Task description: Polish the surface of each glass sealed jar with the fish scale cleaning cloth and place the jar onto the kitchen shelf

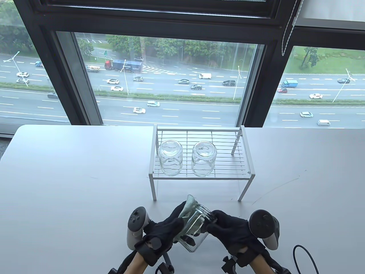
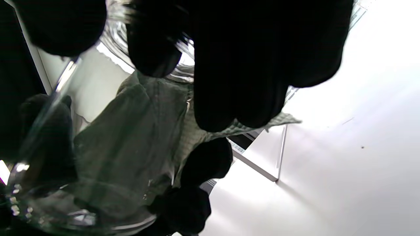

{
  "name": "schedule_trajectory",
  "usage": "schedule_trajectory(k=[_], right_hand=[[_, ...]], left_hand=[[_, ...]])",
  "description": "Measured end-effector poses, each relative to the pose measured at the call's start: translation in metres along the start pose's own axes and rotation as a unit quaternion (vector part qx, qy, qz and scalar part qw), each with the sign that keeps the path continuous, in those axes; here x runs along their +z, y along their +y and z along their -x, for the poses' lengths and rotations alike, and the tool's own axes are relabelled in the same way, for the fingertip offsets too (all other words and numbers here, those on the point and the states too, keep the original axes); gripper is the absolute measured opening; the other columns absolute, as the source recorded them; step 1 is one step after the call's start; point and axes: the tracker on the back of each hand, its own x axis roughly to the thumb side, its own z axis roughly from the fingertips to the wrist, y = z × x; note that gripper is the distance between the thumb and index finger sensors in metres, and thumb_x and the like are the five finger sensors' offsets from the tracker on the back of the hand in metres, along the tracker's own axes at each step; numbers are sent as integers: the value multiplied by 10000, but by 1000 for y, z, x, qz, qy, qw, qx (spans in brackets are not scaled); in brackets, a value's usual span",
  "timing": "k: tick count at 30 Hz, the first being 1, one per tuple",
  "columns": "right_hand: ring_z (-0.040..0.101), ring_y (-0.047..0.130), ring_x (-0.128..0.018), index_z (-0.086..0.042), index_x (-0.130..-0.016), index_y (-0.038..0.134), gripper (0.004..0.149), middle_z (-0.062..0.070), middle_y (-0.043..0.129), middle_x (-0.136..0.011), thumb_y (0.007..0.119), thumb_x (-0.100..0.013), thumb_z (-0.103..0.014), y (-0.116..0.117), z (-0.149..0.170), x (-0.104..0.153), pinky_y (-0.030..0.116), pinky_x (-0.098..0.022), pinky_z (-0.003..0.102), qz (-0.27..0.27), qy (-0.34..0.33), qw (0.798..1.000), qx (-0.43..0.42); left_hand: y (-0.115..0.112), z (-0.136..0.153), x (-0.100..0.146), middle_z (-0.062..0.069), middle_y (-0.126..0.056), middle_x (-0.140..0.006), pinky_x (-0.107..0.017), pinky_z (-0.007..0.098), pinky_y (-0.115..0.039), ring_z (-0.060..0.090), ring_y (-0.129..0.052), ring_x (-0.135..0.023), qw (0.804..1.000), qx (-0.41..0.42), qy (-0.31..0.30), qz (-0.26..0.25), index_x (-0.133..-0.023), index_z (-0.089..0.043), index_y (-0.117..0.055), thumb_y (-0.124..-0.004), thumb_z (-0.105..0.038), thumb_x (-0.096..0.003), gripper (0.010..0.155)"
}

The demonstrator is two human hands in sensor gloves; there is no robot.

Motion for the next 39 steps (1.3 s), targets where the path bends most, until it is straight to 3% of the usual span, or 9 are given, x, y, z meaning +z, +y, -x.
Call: schedule_trajectory(k=[8,10,12,16,18,22,30,36,39], right_hand=[[259,1092,-413,-325,-702,894,537,67,1108,-503,766,-342,-703,-1,-8,11,876,-368,447,48,115,988,92],[271,1087,-431,-316,-726,883,547,80,1102,-519,794,-343,-696,-1,-10,15,871,-380,458,45,157,986,34],[272,1066,-495,-285,-874,794,656,67,1070,-576,828,-348,-676,-3,-9,14,858,-423,467,15,122,992,-19],[310,1027,-577,-252,-1044,632,776,99,1025,-664,864,-380,-579,-6,-7,9,819,-485,503,-68,71,982,-163],[316,1021,-585,-237,-1032,660,728,84,1027,-668,875,-395,-513,-9,-9,4,805,-501,516,-84,14,988,-126],[249,1059,-496,-285,-891,848,649,12,1069,-564,845,-343,-634,-16,-21,7,848,-462,483,-56,-87,995,-17],[326,1041,-565,-344,-717,942,497,107,1060,-658,799,-347,-642,-11,-21,12,817,-493,528,-8,-46,999,12],[294,1060,-508,-328,-712,927,538,91,1078,-593,770,-346,-690,-7,-15,16,840,-460,503,42,56,993,95],[295,1061,-506,-311,-733,912,559,94,1078,-590,787,-346,-695,-1,-13,19,841,-459,501,41,99,993,57]], left_hand=[[-14,-10,-3,365,-526,-1102,-476,565,-873,574,-817,-811,967,-252,-40,-29,-1157,-237,-319,-756,-725,-479,943],[-13,-10,-3,359,-586,-1072,-441,548,-894,560,-857,-758,972,-222,-59,-57,-1148,-244,-384,-802,-696,-471,915],[-8,-10,-2,348,-613,-1065,-435,526,-918,539,-888,-746,980,-173,-64,-80,-1146,-247,-393,-796,-700,-479,902],[0,2,-1,365,-619,-1056,-429,519,-924,544,-895,-737,995,83,-25,-51,-1153,-219,-390,-783,-700,-500,901],[-7,7,-4,368,-636,-1046,-427,506,-930,540,-908,-727,984,175,-8,3,-1157,-212,-400,-765,-710,-512,893],[-18,14,-6,372,-600,-1057,-446,492,-933,531,-891,-756,964,254,6,80,-1169,-220,-353,-723,-729,-534,893],[-9,8,-3,368,-629,-1048,-442,491,-928,531,-899,-753,986,164,15,28,-1170,-221,-384,-687,-777,-515,911],[-6,-7,-2,354,-619,-1065,-460,536,-896,557,-858,-779,992,-121,-7,-24,-1165,-258,-381,-749,-761,-483,924],[-5,-8,-1,347,-671,-1030,-434,507,-919,526,-914,-715,985,-169,-19,-34,-1150,-253,-397,-790,-725,-471,915]])
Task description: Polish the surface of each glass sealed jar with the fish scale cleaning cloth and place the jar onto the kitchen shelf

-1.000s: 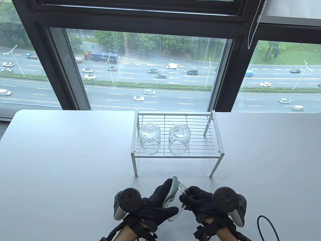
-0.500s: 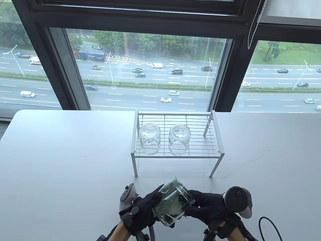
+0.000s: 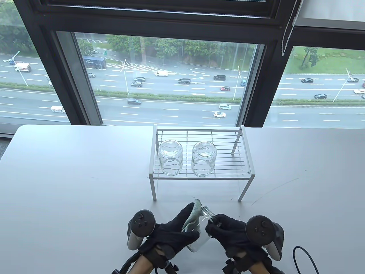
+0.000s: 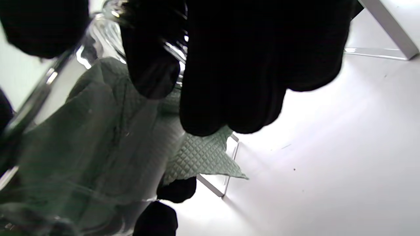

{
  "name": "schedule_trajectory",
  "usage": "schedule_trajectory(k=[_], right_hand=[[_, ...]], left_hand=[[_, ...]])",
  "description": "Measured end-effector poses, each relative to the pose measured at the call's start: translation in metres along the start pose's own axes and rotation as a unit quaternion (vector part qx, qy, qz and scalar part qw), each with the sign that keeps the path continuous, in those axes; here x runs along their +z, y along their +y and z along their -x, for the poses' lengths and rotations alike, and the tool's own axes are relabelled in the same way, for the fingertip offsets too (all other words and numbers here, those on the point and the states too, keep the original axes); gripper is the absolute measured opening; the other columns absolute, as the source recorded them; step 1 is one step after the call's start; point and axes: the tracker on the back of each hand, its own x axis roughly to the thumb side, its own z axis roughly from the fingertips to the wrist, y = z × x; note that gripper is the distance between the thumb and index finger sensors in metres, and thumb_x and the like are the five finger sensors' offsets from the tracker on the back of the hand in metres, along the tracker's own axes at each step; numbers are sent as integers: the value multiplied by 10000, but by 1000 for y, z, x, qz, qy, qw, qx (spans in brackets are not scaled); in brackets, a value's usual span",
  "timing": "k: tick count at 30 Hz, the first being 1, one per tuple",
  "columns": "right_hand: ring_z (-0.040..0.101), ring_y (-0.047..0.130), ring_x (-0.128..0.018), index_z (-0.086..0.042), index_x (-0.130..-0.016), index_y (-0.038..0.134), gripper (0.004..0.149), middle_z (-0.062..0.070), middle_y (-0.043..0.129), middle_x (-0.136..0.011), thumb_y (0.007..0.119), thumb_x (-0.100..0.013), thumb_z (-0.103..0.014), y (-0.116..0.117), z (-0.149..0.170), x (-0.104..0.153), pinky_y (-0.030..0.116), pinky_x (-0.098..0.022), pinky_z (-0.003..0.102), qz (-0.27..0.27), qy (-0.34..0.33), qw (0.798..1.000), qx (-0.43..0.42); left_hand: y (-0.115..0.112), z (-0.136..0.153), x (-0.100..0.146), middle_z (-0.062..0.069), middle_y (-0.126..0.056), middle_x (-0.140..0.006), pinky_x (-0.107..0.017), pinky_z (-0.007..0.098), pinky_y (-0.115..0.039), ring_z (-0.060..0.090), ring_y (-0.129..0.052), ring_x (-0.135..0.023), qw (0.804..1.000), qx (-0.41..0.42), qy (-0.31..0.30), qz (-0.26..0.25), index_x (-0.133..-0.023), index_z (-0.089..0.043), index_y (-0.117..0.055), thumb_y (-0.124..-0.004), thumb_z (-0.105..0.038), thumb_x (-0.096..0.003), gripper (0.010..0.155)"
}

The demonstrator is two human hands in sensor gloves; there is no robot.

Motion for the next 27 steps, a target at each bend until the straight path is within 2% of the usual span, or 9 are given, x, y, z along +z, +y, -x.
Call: schedule_trajectory(k=[3,5,7,9,12,14,16,21,27], right_hand=[[283,1052,-536,-312,-901,826,663,71,1065,-619,830,-342,-669,-3,-1,-2,837,-480,494,-1,-36,997,-62],[278,1040,-559,-321,-969,761,692,57,1052,-643,868,-350,-613,-5,-2,-5,828,-498,494,-38,-74,988,-132],[297,1029,-569,-306,-982,752,679,70,1044,-656,900,-363,-540,-6,-3,-9,812,-507,513,-88,-108,975,-172],[320,1004,-619,-312,-971,772,692,90,1013,-722,899,-346,-580,-5,-5,-10,785,-535,535,-140,-136,971,-136],[324,1005,-641,-362,-854,867,593,111,1008,-761,823,-340,-653,-7,-8,-7,788,-543,533,-92,-169,981,-8],[292,1018,-633,-395,-789,889,535,92,1012,-764,781,-349,-679,-8,-7,-7,806,-534,506,-69,-166,984,17],[308,1027,-590,-365,-723,924,507,110,1034,-714,785,-343,-672,-7,-4,-7,806,-511,517,-35,-139,990,-17],[285,1049,-514,-340,-701,926,532,101,1068,-620,763,-341,-697,-6,7,-7,829,-473,501,24,-85,994,-58],[277,1062,-470,-311,-694,931,547,104,1085,-569,748,-354,-699,-3,21,-7,842,-453,495,28,47,986,-158]], left_hand=[[3,2,0,341,-669,-1025,-438,494,-927,513,-918,-711,997,82,-7,-9,-1153,-266,-380,-794,-720,-483,909],[4,6,-1,348,-685,-1011,-425,489,-932,516,-927,-692,977,211,-4,-4,-1153,-250,-399,-793,-720,-486,906],[0,9,-1,354,-696,-1004,-417,478,-939,512,-939,-678,956,293,3,33,-1156,-235,-405,-778,-729,-497,904],[-6,11,-1,358,-680,-1006,-428,467,-936,507,-935,-680,934,342,13,104,-1161,-223,-381,-752,-739,-514,907],[-4,13,0,352,-700,-993,-412,454,-944,496,-952,-657,947,308,34,91,-1162,-221,-397,-728,-760,-513,906],[-2,13,1,352,-696,-1002,-425,457,-939,499,-946,-670,961,270,24,63,-1165,-228,-416,-662,-818,-498,924],[0,9,2,362,-656,-1036,-451,484,-917,531,-911,-707,970,242,14,32,-1167,-239,-436,-643,-835,-494,923],[2,-9,3,361,-622,-1057,-452,483,-910,548,-883,-739,994,101,-30,-24,-1155,-262,-463,-697,-794,-485,887],[-4,-31,5,345,-508,-1110,-524,541,-840,598,-758,-845,989,-59,-114,-73,-1144,-260,-407,-760,-732,-465,899]])
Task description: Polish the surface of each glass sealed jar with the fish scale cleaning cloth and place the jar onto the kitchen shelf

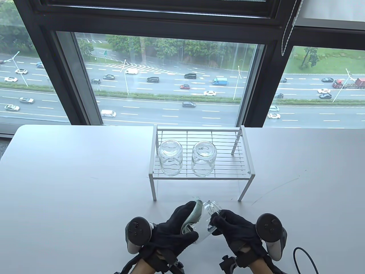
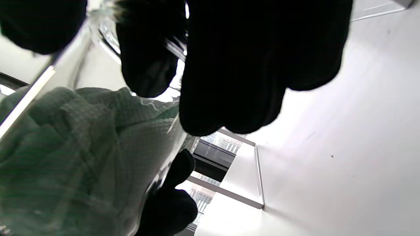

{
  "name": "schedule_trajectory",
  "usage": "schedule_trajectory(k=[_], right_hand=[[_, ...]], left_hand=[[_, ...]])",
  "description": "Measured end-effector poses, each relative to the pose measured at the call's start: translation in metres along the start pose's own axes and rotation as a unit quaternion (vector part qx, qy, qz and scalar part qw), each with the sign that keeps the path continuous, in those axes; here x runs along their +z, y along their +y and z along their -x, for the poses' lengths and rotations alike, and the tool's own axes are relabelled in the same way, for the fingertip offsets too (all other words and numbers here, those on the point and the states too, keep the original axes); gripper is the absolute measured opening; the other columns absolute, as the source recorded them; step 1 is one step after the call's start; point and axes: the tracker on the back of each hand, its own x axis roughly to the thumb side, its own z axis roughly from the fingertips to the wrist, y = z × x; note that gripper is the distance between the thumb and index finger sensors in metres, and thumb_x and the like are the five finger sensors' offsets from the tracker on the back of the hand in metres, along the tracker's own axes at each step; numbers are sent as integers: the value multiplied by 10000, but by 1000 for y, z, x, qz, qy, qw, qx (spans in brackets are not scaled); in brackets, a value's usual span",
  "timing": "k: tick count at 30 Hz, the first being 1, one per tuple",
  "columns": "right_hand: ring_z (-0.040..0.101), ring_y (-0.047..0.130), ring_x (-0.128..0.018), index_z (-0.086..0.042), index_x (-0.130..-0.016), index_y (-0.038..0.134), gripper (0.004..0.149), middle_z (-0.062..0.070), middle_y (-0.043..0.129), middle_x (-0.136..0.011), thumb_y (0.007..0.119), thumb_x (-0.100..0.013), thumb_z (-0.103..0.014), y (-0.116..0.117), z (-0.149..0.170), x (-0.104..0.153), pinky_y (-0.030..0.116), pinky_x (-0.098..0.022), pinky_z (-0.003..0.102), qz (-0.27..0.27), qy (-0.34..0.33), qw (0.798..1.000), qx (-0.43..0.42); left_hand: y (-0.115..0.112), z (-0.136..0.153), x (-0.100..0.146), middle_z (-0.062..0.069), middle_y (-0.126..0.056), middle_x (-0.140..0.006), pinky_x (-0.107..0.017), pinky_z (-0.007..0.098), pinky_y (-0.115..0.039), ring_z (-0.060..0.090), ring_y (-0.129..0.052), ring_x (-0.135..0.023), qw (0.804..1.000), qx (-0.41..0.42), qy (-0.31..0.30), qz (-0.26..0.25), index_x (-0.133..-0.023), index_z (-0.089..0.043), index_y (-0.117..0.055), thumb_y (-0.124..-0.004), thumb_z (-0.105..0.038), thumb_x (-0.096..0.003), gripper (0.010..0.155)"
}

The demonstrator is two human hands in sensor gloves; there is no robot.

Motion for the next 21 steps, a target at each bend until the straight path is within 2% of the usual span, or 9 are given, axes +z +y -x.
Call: schedule_trajectory(k=[4,7,9,10,12,15,17,19,21], right_hand=[[270,1068,-456,-296,-690,937,562,101,1091,-554,717,-367,-700,-2,10,-1,849,-444,485,-17,69,997,-23],[272,1071,-448,-274,-693,939,569,106,1095,-550,706,-382,-691,2,15,-1,851,-437,486,-60,119,989,-69],[282,1064,-473,-251,-720,938,579,116,1080,-582,713,-397,-675,6,14,0,843,-450,494,-139,148,973,-111],[277,1061,-482,-247,-744,934,584,103,1071,-591,712,-405,-667,9,13,0,841,-455,494,-185,136,965,-126],[273,1061,-477,-234,-783,927,585,88,1072,-582,724,-417,-643,12,7,-2,842,-451,493,-202,103,966,-125],[261,1060,-482,-250,-837,888,589,64,1072,-578,732,-425,-642,12,-2,-3,843,-457,484,-207,53,974,-81],[275,1058,-481,-221,-873,866,630,67,1077,-572,747,-418,-640,9,-9,-3,835,-460,493,-181,23,983,-30],[284,1071,-465,-194,-907,848,713,74,1091,-561,783,-378,-669,2,-17,-1,844,-442,499,-129,-8,987,91],[267,1069,-500,-213,-941,808,766,57,1081,-603,773,-362,-713,-5,-24,1,845,-461,484,-99,-33,969,225]], left_hand=[[-12,-5,0,358,-275,-1128,-560,563,-786,609,-623,-920,996,-83,-8,38,-1118,-219,-181,-769,-716,-462,1012],[-15,-10,0,342,-164,-1130,-587,590,-743,610,-552,-953,991,-126,-13,44,-1087,-235,-76,-815,-684,-448,1075],[-10,-15,0,334,-219,-1133,-549,554,-787,579,-646,-899,988,-153,-17,24,-1086,-241,-92,-844,-668,-431,1085],[-5,-17,1,327,-320,-1128,-513,523,-827,555,-726,-845,988,-152,-18,-1,-1097,-243,-150,-868,-655,-424,1067],[3,-17,2,318,-488,-1082,-468,476,-880,544,-804,-768,992,-115,-6,-42,-1108,-231,-264,-908,-650,-403,1042],[9,-12,3,326,-558,-1042,-444,451,-908,556,-829,-721,995,-56,13,-78,-1104,-213,-356,-952,-622,-396,1012],[10,-10,3,335,-551,-1042,-445,464,-907,569,-820,-724,996,-27,34,-75,-1102,-199,-356,-958,-603,-404,1006],[11,-9,3,340,-549,-1044,-439,480,-902,580,-811,-721,996,-25,41,-70,-1102,-192,-365,-969,-586,-403,1004],[11,-7,3,341,-552,-1042,-437,479,-904,581,-812,-718,996,-41,46,-66,-1103,-189,-366,-966,-587,-406,1001]])
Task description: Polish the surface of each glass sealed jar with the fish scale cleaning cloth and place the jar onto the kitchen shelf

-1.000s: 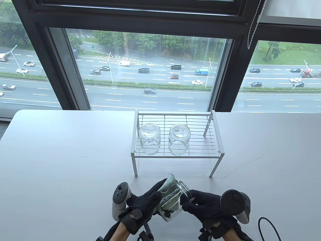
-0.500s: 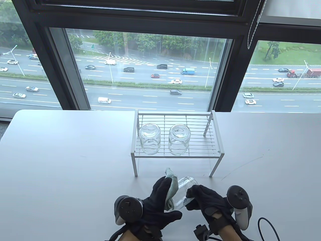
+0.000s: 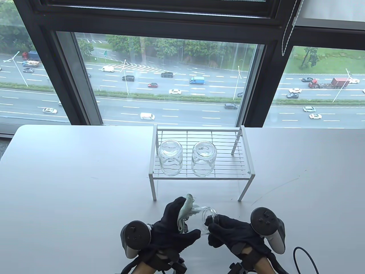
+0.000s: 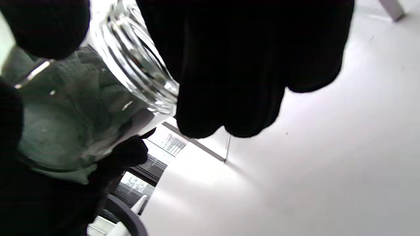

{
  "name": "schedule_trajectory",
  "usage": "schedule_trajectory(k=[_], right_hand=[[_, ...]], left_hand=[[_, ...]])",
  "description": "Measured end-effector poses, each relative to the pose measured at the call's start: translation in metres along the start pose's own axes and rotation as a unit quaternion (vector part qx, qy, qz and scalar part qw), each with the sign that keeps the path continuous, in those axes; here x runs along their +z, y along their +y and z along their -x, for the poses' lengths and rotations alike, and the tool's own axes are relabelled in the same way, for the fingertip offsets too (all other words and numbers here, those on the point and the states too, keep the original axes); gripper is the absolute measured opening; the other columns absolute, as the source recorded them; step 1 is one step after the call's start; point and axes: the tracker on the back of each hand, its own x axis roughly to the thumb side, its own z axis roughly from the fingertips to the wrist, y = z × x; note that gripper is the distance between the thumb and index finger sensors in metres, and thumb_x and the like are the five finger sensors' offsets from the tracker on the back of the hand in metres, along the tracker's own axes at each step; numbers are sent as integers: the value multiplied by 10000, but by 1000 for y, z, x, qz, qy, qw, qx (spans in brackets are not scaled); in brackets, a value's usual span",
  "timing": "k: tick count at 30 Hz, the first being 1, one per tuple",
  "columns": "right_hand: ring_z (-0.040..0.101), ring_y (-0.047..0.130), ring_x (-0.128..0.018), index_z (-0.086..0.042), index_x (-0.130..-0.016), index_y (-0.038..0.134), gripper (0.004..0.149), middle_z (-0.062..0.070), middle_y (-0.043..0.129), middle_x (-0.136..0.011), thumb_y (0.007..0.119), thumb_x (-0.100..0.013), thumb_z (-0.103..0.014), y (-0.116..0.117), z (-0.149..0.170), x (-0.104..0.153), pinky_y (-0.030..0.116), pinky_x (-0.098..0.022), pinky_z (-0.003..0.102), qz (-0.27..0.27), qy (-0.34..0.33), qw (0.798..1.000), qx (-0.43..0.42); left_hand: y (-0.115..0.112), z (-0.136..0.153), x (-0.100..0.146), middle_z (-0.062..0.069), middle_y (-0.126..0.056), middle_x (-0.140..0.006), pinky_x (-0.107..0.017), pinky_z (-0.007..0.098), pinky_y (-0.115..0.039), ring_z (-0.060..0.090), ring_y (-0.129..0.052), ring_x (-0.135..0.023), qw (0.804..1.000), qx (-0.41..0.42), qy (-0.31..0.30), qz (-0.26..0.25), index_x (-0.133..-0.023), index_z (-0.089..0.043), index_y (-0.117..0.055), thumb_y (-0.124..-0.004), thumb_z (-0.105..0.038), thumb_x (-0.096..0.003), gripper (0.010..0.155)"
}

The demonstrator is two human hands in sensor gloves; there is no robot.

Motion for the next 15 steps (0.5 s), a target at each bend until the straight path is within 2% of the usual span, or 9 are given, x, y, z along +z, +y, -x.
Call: schedule_trajectory(k=[2,3,5,6,7,8,12,14,15], right_hand=[[319,1025,-609,-221,-1004,731,818,100,1027,-731,779,-354,-716,-4,-6,6,806,-517,517,52,-38,994,83],[380,953,-724,-228,-1050,659,852,149,935,-870,796,-354,-699,-4,-8,7,749,-573,563,63,-60,992,90],[453,743,-919,-230,-1104,493,930,203,653,-1087,854,-349,-635,3,-21,12,637,-651,626,109,-160,974,116],[459,698,-946,-229,-1106,463,948,205,607,-1108,874,-343,-613,5,-25,13,609,-666,636,122,-181,968,127],[460,663,-968,-231,-1104,450,971,199,572,-1123,897,-323,-597,13,-36,17,589,-680,639,149,-228,947,173],[462,627,-989,-240,-1103,447,979,192,543,-1137,910,-315,-592,19,-41,19,564,-694,645,148,-243,937,203],[463,521,-1039,-245,-1115,291,1079,187,399,-1176,908,-304,-600,48,-59,24,463,-728,671,158,-249,892,343],[481,516,-1031,-250,-1103,172,1111,196,350,-1175,868,-326,-631,54,-61,23,453,-722,682,166,-220,892,359],[451,612,-998,-258,-1110,230,1077,166,489,-1146,882,-332,-617,54,-60,22,477,-718,674,175,-209,895,354]], left_hand=[[-1,4,0,339,-552,-1043,-437,476,-906,577,-815,-717,1000,-7,10,2,-1102,-189,-365,-961,-591,-409,999],[-2,6,0,341,-552,-1042,-436,476,-906,578,-815,-717,1000,-7,15,3,-1102,-186,-364,-960,-592,-410,1000],[-4,10,1,341,-548,-1043,-438,477,-905,581,-812,-717,1000,-5,30,6,-1102,-186,-361,-959,-590,-412,999],[-5,11,1,342,-550,-1041,-438,476,-906,580,-813,-716,999,-3,34,7,-1102,-184,-361,-958,-592,-412,999],[-6,13,1,343,-550,-1041,-437,474,-908,577,-816,-716,999,4,41,8,-1103,-183,-360,-955,-594,-414,999],[-7,14,1,344,-550,-1041,-437,472,-908,577,-816,-715,999,13,47,10,-1103,-184,-357,-953,-594,-417,997],[-13,15,2,348,-543,-1040,-432,462,-911,574,-818,-707,994,70,71,34,-1104,-174,-344,-930,-609,-434,991],[-16,14,2,358,-531,-1036,-425,466,-906,579,-808,-700,993,87,72,35,-1102,-166,-337,-926,-608,-436,992],[-16,15,2,355,-537,-1035,-422,462,-911,577,-814,-697,994,75,79,30,-1101,-168,-342,-925,-612,-434,991]])
